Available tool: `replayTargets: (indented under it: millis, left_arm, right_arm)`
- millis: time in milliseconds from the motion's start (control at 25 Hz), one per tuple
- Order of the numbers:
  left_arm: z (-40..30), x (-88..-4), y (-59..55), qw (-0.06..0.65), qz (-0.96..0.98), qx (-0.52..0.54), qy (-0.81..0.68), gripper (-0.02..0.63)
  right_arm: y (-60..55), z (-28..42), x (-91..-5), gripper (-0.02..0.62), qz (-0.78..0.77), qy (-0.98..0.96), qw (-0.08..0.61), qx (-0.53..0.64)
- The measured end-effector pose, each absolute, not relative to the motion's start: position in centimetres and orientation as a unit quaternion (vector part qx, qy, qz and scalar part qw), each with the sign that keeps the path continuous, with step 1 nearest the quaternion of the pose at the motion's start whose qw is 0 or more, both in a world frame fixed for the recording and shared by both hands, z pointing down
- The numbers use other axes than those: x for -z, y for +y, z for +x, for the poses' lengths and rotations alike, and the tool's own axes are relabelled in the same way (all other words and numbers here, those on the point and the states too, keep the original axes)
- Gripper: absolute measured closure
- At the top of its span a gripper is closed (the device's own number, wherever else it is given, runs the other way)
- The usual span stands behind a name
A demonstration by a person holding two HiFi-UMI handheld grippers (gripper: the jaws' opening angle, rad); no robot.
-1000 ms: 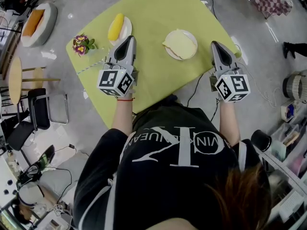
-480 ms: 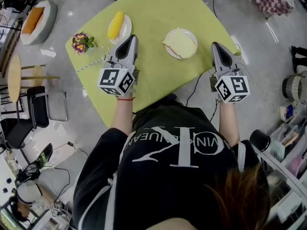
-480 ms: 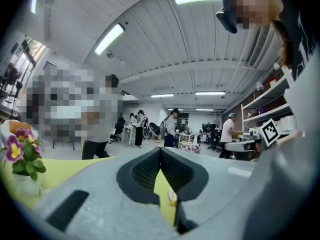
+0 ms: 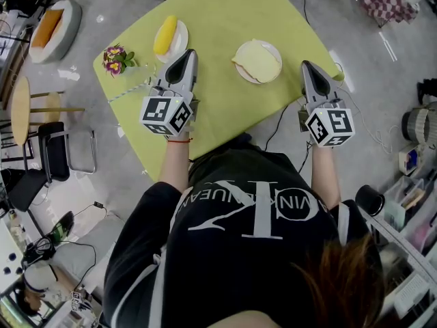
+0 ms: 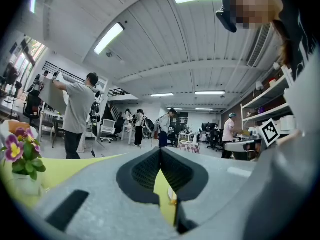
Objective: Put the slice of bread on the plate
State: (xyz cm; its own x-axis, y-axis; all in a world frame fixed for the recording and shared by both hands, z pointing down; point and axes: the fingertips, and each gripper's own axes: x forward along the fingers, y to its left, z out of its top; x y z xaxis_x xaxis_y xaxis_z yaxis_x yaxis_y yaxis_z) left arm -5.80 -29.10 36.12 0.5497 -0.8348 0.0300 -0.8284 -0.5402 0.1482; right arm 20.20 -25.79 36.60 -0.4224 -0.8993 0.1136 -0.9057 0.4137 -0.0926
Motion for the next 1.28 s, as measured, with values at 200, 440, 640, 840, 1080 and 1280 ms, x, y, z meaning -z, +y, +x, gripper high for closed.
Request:
replayTargets:
  millis: [200,440,640,840,1080,1280]
  left_arm:
    - [-5.8,-36.0,-28.9,0.072,0.876,0.023,-0.476,0.600]
    - [-5.9,-36.0,-28.8,0.073,0.875,0.023,-0.478,0.600]
    - [-5.9,-36.3,-29.0,0.075,0.875,0.021,-0.477,0.600]
    - [-5.7,-36.4,-29.2,0.078,0.876,0.018,-0.476,0.600]
    - [-5.7,-36.6,-29.2,0.080,0.875,0.017,-0.476,0.600]
    - [-5.7,-36.7,-29.5,0.080,0.875,0.016,-0.477,0.600]
  right_arm:
    - [-25.7,20.1,-36.5,0.598,0.535,-0.841,0.023,-0.069]
    - [-25.7,20.0,-36.7,0.598,0.532,-0.844,0.026,-0.068]
    - [-25.8,20.1,-37.0,0.598,0.533,-0.843,0.025,-0.072]
    - [-26.0,20.2,-37.2,0.597,0.531,-0.843,0.026,-0.078]
    - [-26.0,20.2,-37.5,0.597,0.529,-0.844,0.027,-0.082]
    - [-26.4,20.1,-37.8,0.597,0.529,-0.844,0.028,-0.087]
